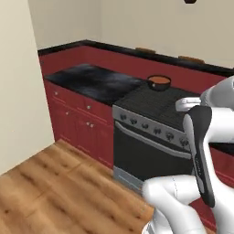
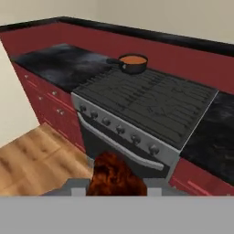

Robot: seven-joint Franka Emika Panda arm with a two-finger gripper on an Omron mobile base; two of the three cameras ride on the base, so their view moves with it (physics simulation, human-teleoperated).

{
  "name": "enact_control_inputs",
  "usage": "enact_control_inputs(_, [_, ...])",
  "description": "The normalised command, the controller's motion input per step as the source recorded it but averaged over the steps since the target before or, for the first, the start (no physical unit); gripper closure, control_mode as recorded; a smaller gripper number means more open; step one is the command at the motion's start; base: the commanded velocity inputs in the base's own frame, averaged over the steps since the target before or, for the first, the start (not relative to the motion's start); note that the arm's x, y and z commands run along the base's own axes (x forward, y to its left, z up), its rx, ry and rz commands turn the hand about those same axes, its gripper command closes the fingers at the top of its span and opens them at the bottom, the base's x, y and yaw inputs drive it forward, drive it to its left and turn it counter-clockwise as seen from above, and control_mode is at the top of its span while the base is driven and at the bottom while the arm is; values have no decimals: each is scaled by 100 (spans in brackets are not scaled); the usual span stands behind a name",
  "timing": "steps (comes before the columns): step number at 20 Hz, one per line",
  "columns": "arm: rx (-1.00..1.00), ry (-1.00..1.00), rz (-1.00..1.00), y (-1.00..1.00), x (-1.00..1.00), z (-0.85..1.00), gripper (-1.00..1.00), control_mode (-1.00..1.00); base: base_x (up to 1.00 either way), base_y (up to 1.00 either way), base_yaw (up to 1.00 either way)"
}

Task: Retrieve the chicken drumstick from the fridge and place it on the saucepan with marinade on the stove.

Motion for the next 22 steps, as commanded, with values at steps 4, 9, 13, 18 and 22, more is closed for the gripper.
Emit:
enact_control_inputs(4, [0, 0, 0, 0, 0, 0, 100, 100, 86, 75, -83])
enact_control_inputs(9, [0, 0, 0, 0, 0, 0, 100, 100, 83, 91, -73])
enact_control_inputs(13, [0, 0, 0, 0, 0, 0, 100, 100, 84, 100, -56])
enact_control_inputs(18, [0, 0, 0, 0, 0, 0, 100, 100, 86, 100, -43])
enact_control_inputs(22, [0, 0, 0, 0, 0, 0, 100, 100, 95, 100, -25])
